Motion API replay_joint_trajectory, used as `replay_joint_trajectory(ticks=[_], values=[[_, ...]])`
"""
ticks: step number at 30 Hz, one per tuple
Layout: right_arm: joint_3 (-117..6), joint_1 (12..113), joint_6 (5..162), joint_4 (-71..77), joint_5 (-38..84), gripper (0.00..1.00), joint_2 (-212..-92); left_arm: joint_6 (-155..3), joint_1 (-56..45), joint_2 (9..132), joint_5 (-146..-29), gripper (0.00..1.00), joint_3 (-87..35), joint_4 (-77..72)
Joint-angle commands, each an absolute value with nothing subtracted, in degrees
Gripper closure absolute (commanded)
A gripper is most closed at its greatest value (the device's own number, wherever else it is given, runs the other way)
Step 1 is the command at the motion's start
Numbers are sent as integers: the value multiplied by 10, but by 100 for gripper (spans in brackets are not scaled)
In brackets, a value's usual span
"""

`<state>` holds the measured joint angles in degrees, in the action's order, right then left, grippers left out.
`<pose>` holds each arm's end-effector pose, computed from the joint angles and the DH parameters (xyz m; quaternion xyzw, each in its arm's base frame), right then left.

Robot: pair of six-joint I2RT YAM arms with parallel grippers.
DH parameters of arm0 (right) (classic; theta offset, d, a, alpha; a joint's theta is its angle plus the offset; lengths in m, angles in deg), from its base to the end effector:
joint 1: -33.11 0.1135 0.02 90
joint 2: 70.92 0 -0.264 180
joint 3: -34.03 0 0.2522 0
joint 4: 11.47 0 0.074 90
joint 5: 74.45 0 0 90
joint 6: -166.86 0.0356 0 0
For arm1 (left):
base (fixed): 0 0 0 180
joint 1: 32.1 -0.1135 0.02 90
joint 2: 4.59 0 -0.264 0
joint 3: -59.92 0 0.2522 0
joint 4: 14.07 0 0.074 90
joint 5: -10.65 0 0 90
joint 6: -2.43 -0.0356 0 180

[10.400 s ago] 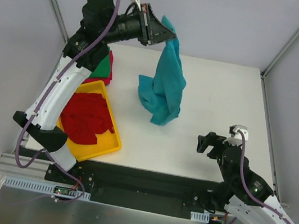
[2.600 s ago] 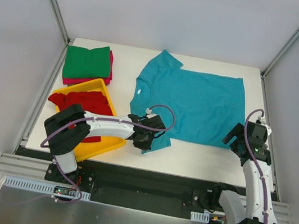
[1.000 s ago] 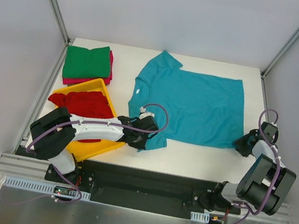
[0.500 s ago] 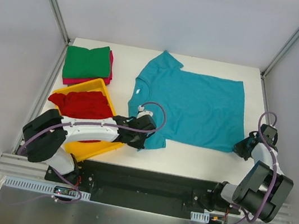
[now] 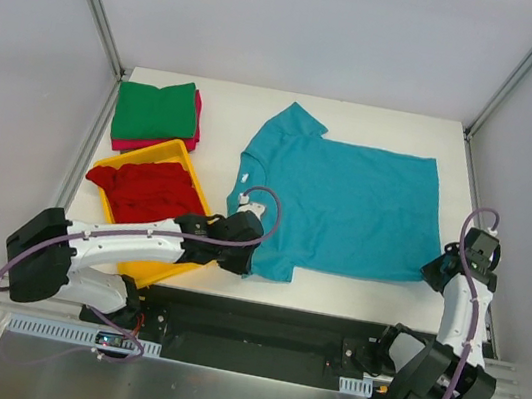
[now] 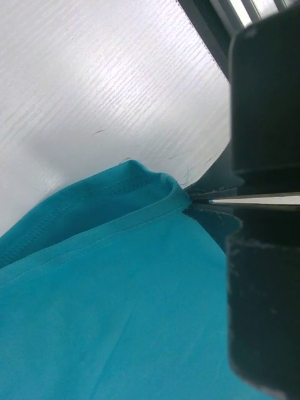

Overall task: Fold and stack the t-shirts
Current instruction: Grap the side of the flattened tshirt closest away from the robot with both arms, then fold the flattened tshirt in 1/3 of the way

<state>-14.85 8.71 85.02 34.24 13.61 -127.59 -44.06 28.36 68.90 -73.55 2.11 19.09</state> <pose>0.1725 -0.0796 0.2118 0.2713 0.9100 -0.0601 0.3077 0.1312 -0.2243 0.2161 0.1202 0.9274 -0.2474 0.2535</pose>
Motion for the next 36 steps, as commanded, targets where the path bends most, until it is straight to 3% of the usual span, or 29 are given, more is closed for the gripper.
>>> replay_joint_trajectory(ticks=[1, 24, 36], values=[[-157, 84, 835, 372, 139, 99, -1273, -438, 287, 697, -745, 100, -3, 193], [-364, 97, 815, 404, 209, 99, -1455, -566, 126, 898, -736, 100, -331, 279], [-463, 132, 830, 397, 159, 99, -1572, -658, 82, 1018, -723, 100, -492, 281]])
